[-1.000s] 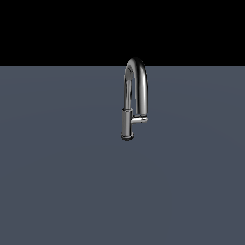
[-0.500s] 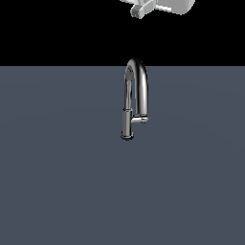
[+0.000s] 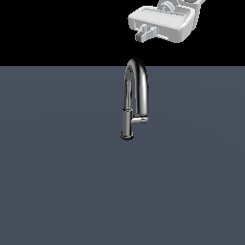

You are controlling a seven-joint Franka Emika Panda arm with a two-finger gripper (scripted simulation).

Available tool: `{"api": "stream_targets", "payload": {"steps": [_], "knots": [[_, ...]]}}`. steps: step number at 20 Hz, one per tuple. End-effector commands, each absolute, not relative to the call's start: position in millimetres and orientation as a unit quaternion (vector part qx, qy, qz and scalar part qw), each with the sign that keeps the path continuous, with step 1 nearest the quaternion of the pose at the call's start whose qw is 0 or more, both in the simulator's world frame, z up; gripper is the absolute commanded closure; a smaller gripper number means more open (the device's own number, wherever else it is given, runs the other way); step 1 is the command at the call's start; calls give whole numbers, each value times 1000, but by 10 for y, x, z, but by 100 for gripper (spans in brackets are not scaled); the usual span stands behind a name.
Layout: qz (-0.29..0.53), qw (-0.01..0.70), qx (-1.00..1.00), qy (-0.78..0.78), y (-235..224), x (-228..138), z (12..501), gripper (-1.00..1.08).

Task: Turn on the faucet by rotating a designated handle.

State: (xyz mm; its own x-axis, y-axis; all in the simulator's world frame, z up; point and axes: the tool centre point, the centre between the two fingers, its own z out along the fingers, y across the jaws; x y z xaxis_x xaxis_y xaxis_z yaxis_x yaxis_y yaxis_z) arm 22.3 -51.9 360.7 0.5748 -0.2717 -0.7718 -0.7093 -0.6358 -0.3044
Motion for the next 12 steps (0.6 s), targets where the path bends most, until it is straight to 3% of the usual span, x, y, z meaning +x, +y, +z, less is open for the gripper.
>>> {"api": "stream_targets", "payload": {"steps": [1, 12], "knots": [[371, 322, -815, 308, -559, 320, 3481, 108], [444, 380, -724, 366, -723, 680, 2830, 108]]}}
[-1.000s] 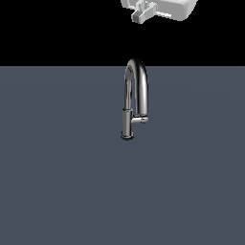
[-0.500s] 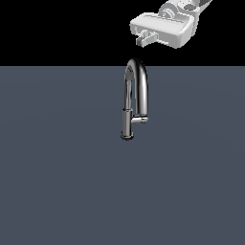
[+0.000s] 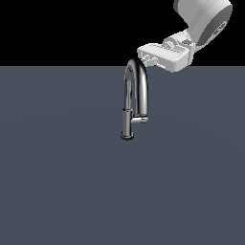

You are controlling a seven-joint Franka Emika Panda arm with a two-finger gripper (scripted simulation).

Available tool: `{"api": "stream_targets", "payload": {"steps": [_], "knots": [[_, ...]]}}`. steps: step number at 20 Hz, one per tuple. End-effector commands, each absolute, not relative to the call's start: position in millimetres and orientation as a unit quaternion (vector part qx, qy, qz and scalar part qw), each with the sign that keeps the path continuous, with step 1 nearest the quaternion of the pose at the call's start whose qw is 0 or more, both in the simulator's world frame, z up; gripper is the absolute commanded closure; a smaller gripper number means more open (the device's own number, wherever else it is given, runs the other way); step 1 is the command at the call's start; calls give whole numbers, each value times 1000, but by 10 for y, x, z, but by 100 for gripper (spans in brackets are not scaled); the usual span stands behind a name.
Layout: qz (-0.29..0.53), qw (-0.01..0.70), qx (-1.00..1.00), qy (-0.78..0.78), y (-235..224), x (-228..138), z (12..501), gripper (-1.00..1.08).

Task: Turn on the faucet by rotating a designated handle.

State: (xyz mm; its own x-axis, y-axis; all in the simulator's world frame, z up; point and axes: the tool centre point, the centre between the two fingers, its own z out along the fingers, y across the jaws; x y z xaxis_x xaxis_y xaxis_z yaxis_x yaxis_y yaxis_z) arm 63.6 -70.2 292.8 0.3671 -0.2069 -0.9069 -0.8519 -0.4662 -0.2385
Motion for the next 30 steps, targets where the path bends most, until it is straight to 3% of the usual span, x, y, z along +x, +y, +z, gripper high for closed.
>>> {"api": "stream_targets", "payload": {"steps": [1, 17, 30], "knots": [[450, 385, -714, 372, -736, 708, 2762, 108], [531, 448, -569, 440, -824, 949, 1769, 108], [541, 456, -546, 450, -817, 932, 1610, 108]]}}
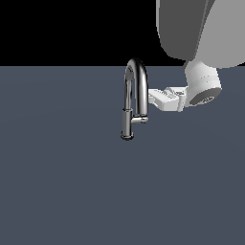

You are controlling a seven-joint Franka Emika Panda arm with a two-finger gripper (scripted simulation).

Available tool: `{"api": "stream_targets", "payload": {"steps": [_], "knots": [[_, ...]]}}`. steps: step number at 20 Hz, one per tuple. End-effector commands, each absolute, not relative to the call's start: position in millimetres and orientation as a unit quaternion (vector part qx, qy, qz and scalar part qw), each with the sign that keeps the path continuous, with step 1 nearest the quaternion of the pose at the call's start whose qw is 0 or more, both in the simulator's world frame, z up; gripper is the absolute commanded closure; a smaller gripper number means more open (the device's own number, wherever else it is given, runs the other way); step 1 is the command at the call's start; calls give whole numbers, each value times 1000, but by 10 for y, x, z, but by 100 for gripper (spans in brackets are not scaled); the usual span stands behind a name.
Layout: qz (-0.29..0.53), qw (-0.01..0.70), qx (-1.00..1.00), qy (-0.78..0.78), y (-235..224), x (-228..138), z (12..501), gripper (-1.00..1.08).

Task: Turn on the faucet by rotating a designated handle.

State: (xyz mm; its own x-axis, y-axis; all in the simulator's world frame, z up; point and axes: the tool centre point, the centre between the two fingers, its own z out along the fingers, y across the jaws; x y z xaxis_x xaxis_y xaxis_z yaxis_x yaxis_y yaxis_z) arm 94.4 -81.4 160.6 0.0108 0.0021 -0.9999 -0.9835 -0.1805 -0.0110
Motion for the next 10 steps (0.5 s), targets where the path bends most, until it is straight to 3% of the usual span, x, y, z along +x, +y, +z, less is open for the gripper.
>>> {"api": "stream_targets", "payload": {"steps": [1, 10], "knots": [[541, 456, -546, 450, -819, 919, 1612, 108], [541, 456, -546, 450, -840, 786, 1627, 108]]}}
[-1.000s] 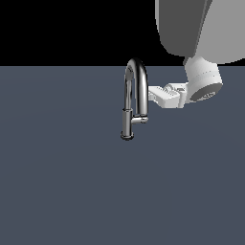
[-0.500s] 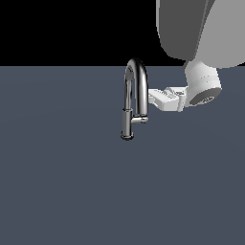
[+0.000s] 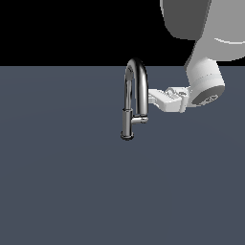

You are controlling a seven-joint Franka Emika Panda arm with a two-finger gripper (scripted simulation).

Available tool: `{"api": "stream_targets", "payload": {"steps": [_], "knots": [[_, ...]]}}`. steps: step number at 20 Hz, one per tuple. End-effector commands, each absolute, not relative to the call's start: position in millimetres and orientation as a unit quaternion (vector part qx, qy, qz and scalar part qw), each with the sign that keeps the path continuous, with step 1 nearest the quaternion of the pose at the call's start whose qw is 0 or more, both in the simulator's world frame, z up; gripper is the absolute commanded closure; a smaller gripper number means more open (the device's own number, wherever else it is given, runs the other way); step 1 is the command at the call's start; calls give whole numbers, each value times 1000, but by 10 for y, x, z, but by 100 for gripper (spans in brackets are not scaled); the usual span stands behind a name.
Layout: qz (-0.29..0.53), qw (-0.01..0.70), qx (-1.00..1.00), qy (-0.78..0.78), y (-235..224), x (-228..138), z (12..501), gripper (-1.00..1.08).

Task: Turn on the faucet by rotating a designated handle.

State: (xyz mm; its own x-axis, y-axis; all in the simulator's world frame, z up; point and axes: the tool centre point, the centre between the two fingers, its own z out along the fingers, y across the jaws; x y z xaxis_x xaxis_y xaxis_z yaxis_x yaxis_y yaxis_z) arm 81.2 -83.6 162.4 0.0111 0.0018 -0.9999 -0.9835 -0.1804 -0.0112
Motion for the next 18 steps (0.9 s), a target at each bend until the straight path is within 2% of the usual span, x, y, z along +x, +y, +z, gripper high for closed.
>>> {"api": "stream_targets", "payload": {"steps": [1, 18], "knots": [[541, 456, -546, 450, -846, 769, 1630, 108], [540, 456, -546, 450, -903, 445, 1669, 108]]}}
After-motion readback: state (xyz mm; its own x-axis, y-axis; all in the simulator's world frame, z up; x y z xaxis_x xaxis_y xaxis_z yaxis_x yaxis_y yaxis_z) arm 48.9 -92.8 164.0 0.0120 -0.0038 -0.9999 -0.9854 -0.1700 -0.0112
